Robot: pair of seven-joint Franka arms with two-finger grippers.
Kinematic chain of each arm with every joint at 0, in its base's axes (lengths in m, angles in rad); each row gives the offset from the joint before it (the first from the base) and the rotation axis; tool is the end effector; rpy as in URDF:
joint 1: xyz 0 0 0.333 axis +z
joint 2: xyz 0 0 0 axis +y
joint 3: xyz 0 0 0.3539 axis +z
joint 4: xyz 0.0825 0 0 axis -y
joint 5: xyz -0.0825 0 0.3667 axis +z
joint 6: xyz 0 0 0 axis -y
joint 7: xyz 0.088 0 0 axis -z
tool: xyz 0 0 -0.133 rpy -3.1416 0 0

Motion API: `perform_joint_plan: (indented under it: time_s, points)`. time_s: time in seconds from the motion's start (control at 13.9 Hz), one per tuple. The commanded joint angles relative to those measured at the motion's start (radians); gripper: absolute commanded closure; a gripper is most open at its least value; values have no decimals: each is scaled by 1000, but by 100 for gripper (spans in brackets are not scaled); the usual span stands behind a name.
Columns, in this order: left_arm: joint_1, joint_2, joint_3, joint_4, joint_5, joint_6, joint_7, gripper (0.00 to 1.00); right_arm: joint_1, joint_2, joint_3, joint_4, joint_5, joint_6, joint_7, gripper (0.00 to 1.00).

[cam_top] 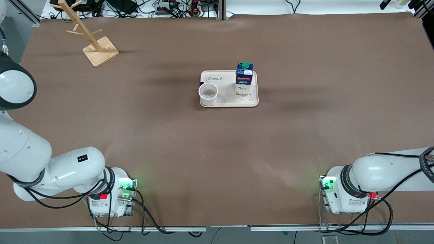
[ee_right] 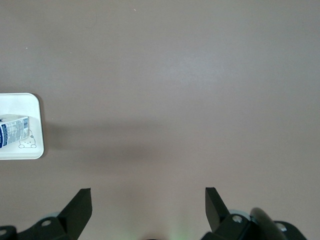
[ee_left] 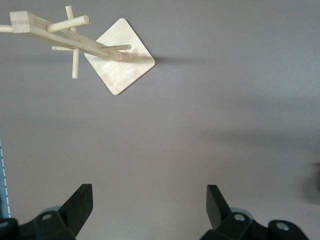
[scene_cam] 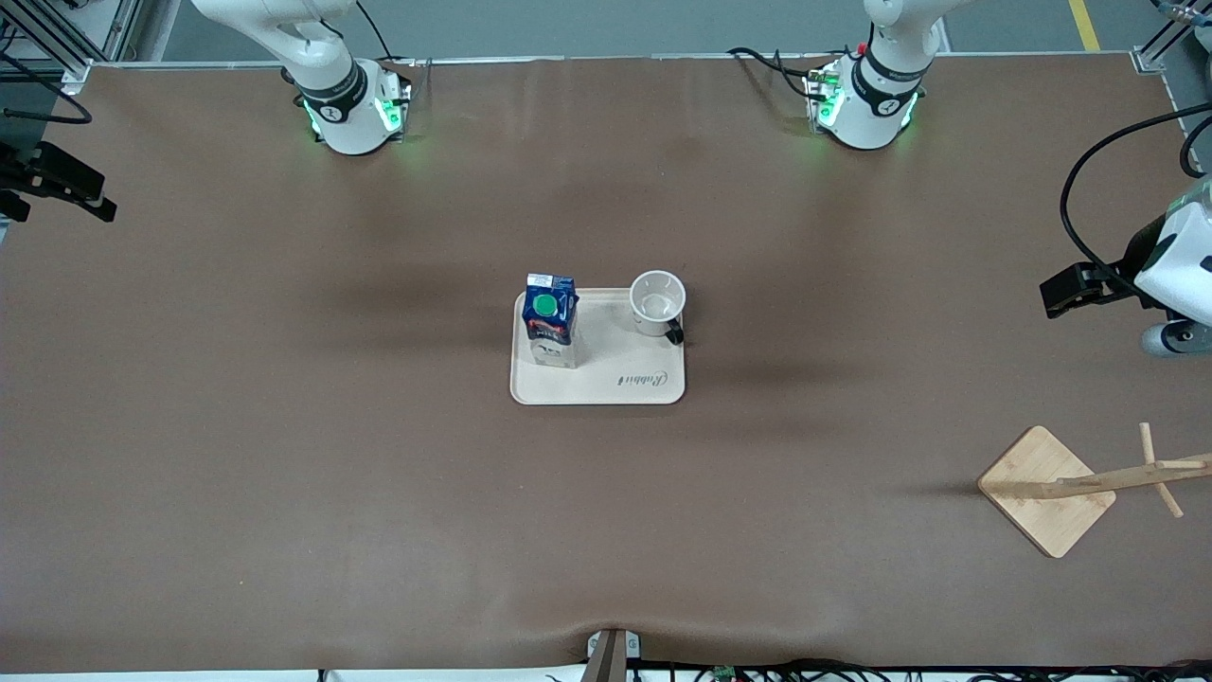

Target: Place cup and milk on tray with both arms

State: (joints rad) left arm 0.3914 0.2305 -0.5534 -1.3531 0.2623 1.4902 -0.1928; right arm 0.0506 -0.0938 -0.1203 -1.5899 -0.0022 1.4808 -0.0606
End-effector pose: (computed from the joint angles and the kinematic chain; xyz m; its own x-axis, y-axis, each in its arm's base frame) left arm 0.5987 -0.0192 0.6143 0.9980 0.0547 -0.0311 0.0494 -0.9874 -0.1501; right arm 0.4932 -0.0383 0.6680 0.9998 -0.0086 -0.0154 -0.0087 -0.9999 -0.0100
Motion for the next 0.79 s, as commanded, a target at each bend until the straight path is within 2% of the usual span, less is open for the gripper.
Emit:
perform_joint_plan:
  time_s: [0.0,0.22,0.72]
  points:
    - [12,-36,-5,-29,-18,-7,-1,0,6,12,2,41,-18,-7,-5,0]
    - [12,-36,-5,-31,-18,-7,-1,0,-8,14,-4,45,72,-4,-7,0]
    - [12,-36,-5,-31,-18,-5,-1,0,-11,14,-2,48,57,-17,-10,0]
